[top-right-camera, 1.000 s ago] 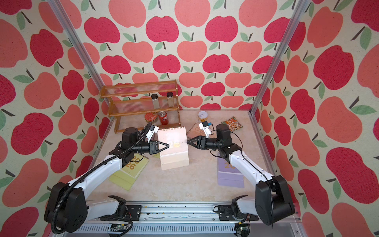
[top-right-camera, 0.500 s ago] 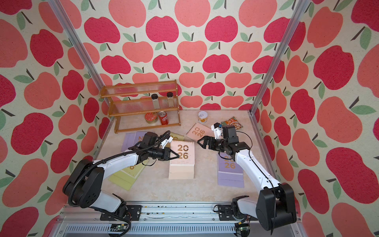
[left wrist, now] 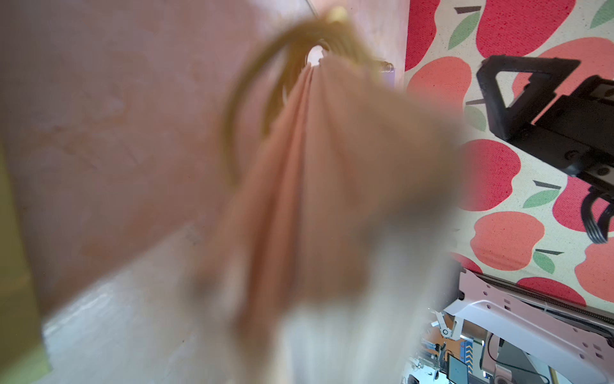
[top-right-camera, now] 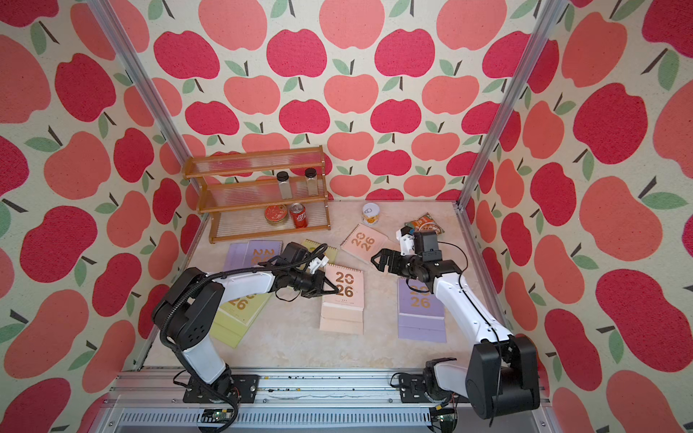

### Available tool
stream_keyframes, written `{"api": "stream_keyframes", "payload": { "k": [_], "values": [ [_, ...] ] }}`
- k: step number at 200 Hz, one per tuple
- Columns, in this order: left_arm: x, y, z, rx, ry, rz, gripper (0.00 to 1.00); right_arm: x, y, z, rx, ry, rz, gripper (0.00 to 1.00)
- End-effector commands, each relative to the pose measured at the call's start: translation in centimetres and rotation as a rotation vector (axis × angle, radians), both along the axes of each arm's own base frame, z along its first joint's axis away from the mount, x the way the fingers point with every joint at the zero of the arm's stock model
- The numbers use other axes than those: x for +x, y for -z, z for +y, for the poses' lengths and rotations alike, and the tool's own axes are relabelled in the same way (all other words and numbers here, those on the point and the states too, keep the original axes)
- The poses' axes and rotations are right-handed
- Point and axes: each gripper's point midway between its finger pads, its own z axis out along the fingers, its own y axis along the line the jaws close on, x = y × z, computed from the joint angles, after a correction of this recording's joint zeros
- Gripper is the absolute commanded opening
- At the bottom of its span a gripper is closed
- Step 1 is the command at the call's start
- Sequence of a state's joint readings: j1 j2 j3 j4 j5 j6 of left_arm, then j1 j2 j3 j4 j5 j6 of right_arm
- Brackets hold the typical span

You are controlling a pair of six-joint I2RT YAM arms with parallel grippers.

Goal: Stack the calendars
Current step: Place the calendar at the center of the board.

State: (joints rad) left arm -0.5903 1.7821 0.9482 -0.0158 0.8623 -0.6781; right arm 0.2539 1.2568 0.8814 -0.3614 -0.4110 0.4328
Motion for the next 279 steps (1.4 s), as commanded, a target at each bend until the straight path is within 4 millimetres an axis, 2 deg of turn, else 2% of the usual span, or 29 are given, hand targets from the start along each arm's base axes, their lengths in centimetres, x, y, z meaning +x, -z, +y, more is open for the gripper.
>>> {"api": "stream_keyframes", "payload": {
  "k": [1, 66, 88, 109, 150, 184, 203, 234, 259, 279],
  "values": [
    [-0.1, -0.7, -1.6, -0.040, 0.033, 0.047, 0.00, -0.6, 1.4, -0.6, -0.033, -0.001, 0.029, 0.99],
    [-1.1, 1.5, -2.9, 0.045, 0.084, 0.101, 0.00, -0.8, 2.7, -0.9, -0.044, 0.007, 0.046, 0.99],
    [-1.1, 2.5, -3.0, 0.073, 0.073, 0.134, 0.09, -0.7, 3.0, -1.0, -0.048, 0.006, 0.047, 0.99],
    [-1.1, 3.3, -2.7, 0.112, 0.054, 0.151, 0.23, -0.6, 3.3, -1.1, -0.049, 0.008, 0.049, 0.99],
    [-1.2, 4.8, -1.5, 0.249, 0.028, 0.175, 0.46, -0.4, 3.8, -1.1, -0.043, 0.006, 0.057, 0.99],
    [-1.2, 4.9, -1.5, 0.279, 0.026, 0.168, 0.57, -0.3, 4.1, -1.1, -0.039, 0.004, 0.060, 0.99],
    [-1.3, 4.9, -1.2, 0.315, 0.031, 0.148, 0.66, -0.2, 4.3, -1.1, -0.041, 0.000, 0.064, 0.99],
    [-1.1, 4.2, -0.5, 0.352, 0.031, 0.104, 1.00, -0.1, 4.6, -0.9, -0.041, -0.010, 0.076, 0.99],
    [-1.1, 3.4, 0.7, 0.404, 0.033, 0.056, 1.00, 0.3, 4.4, -0.8, -0.037, -0.013, 0.072, 0.99],
    [-0.4, 1.9, 2.1, 0.427, 0.018, 0.006, 1.00, 0.6, 4.4, -0.5, -0.024, -0.016, 0.076, 0.99]
  ]
}}
